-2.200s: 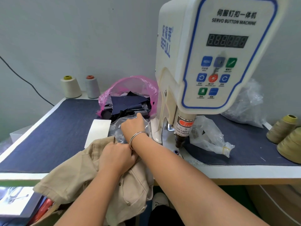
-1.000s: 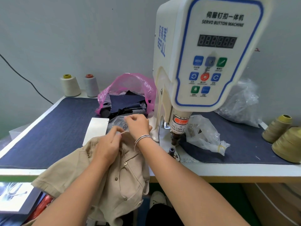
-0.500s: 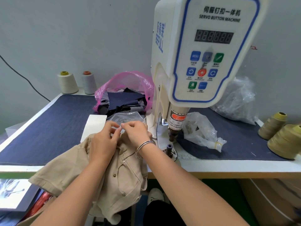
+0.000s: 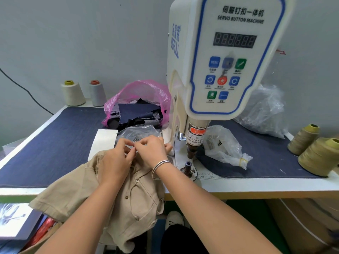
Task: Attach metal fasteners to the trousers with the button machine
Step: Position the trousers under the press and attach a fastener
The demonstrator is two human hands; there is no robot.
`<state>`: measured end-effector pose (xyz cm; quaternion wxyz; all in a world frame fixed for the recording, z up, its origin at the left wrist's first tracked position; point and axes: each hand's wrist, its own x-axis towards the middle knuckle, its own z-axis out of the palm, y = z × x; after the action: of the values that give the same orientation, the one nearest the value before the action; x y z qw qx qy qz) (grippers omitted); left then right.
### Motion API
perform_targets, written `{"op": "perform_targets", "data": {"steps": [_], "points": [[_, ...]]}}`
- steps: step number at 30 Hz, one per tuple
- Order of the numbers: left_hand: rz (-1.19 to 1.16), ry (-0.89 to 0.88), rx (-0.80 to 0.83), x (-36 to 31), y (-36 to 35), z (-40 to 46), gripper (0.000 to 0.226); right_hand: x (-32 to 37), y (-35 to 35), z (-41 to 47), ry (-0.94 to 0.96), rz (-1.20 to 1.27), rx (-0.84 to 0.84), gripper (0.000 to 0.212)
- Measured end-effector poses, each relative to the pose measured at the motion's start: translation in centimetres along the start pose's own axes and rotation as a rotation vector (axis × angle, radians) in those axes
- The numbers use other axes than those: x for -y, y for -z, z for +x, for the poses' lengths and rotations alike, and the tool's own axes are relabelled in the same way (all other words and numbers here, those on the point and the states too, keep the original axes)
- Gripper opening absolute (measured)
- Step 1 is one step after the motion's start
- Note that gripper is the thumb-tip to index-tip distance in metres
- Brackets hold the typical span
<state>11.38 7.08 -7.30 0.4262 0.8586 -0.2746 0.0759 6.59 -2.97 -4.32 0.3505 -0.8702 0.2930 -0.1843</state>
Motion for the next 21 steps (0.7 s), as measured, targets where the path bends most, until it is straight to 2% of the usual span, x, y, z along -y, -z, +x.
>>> {"op": "perform_targets", "data": {"steps": [5,14,21], "points": [[0.079,-0.054,-0.019,-0.37,0.12,-0.37,0.009,-0.1,0.17,0.0,-0.042,-0.017,0.04,0.033],[0.068,-0.045,-0.033,-0.5,0.15,-0.51,0.012,-0.15,0.58,-0.21,-0.113,0.097,0.006,0.019],[0.108,-0.051,-0.036,-0.53,0.13,-0.55,0.011,-0.12,0.79,0.05,-0.147,0.118,0.106,0.018]]}}
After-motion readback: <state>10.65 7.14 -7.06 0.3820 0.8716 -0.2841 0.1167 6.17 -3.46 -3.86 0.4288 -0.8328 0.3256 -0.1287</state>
